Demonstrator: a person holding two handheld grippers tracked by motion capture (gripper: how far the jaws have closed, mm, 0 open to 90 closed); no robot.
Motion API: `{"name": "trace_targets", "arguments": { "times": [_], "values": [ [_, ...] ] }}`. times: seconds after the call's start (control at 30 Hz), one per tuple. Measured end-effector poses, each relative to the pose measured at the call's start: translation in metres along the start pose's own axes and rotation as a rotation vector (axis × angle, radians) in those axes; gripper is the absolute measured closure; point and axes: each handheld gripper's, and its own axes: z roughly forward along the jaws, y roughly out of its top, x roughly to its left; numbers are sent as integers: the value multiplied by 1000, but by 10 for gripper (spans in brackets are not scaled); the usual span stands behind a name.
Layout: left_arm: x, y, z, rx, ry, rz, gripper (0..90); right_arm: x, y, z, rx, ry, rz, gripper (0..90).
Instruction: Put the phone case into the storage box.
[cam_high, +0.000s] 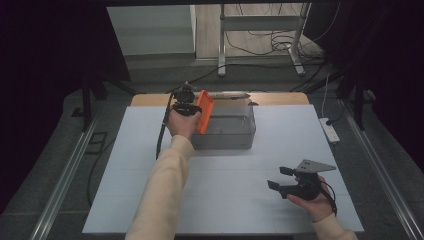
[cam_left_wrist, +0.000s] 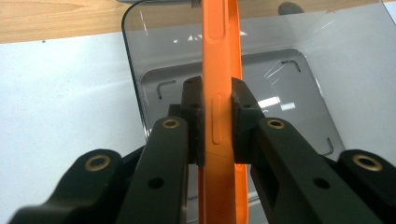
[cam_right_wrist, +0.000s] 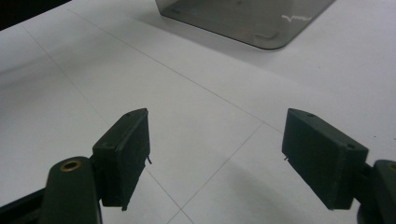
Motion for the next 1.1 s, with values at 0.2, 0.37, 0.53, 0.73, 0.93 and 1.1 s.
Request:
{"name": "trace_targets", "arguments": {
  "times": [0.2, 0.37, 0.53, 0.73, 0.93, 1.1],
  "values": [
    [3, -2, 2, 7, 7, -8, 794, 0, 0, 1, 3, 0, -3, 234],
    [4, -3, 4, 9, 11, -15, 794, 0, 0, 1, 3, 0, -2, 234],
    [4, -4, 6, 14, 22, -15, 794, 0, 0, 1, 4, 0, -2, 234],
    [3, -4, 8, 16, 26, -16, 794, 0, 0, 1, 4, 0, 1, 234],
    [2, -5, 9, 17, 40, -22, 794, 0, 0, 1, 4, 0, -1, 234],
    [2, -5, 11, 18, 56, -29, 794, 0, 0, 1, 3, 0, -1, 234]
  ]
}}
